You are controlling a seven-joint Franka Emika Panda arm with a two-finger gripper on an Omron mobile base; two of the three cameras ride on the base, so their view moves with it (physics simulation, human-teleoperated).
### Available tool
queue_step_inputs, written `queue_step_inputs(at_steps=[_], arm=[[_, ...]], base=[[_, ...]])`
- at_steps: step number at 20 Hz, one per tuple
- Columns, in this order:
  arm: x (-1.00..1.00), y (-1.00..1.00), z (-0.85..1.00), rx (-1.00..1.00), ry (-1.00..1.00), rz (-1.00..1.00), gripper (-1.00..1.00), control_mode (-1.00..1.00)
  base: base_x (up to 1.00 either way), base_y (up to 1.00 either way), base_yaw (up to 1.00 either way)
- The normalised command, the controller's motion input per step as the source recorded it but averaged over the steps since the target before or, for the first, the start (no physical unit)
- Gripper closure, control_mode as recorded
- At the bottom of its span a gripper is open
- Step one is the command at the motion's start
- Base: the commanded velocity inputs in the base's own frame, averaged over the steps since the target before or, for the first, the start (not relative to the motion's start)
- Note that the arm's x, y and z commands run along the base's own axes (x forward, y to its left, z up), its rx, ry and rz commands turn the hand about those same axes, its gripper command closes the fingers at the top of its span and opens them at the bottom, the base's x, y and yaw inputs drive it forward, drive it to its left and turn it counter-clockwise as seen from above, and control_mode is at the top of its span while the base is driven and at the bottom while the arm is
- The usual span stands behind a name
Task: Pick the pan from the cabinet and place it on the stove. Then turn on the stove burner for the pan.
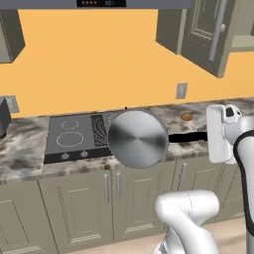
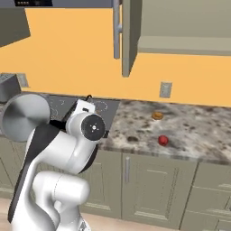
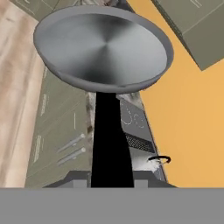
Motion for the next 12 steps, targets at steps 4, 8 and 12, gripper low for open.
queue_step_inputs(at_steps=[4, 8, 12], arm=[[0.0, 0.0, 0.0, 0.0, 0.0, 0.0, 1.0, 1.0], [0.0, 0.0, 0.0, 0.0, 0.0, 0.0, 1.0, 1.0], [0.0, 0.0, 0.0, 0.0, 0.0, 0.0, 1.0, 1.0]], base=[[0.14, 0.68, -0.02], [0.33, 0.64, -0.03], [0.45, 0.59, -0.03]])
